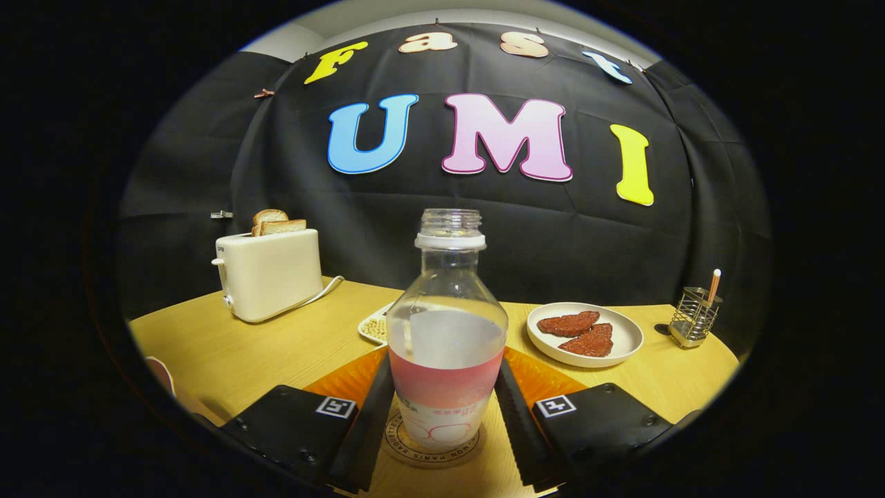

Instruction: Take the bottle from table, then pour the juice into the cup, finally place the bottle on the coaster

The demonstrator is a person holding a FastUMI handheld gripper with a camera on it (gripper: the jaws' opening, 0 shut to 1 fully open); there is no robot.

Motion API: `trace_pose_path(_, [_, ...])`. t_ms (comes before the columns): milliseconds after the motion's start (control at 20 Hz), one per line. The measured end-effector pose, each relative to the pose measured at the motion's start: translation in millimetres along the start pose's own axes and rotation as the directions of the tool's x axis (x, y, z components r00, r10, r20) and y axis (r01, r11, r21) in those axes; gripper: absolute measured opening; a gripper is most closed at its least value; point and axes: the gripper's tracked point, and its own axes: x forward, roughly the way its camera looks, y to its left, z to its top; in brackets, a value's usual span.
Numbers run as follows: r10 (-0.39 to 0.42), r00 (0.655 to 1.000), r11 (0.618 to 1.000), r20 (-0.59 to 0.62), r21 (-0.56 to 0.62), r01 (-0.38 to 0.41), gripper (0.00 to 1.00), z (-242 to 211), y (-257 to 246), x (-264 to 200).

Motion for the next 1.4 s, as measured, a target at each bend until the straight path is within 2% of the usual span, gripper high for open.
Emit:
trace_pose_path(150, [0.005,1.000,1.000,-0.019,0.004,-0.005,0.87,-4,2,0])
trace_pose_path(250, [-0.001,0.999,1.000,-0.045,0.005,0.002,1.00,-10,1,-2])
trace_pose_path(450, [0.009,0.998,1.000,-0.065,0.013,-0.008,1.00,-8,3,-16])
trace_pose_path(750, [0.010,0.999,1.000,-0.040,0.003,-0.010,1.00,23,0,-49])
trace_pose_path(1250, [-0.020,1.000,0.999,0.010,-0.040,0.020,0.99,97,-22,-141])
trace_pose_path(1400, [-0.051,0.997,0.997,0.051,-0.057,0.053,0.98,128,-38,-166])
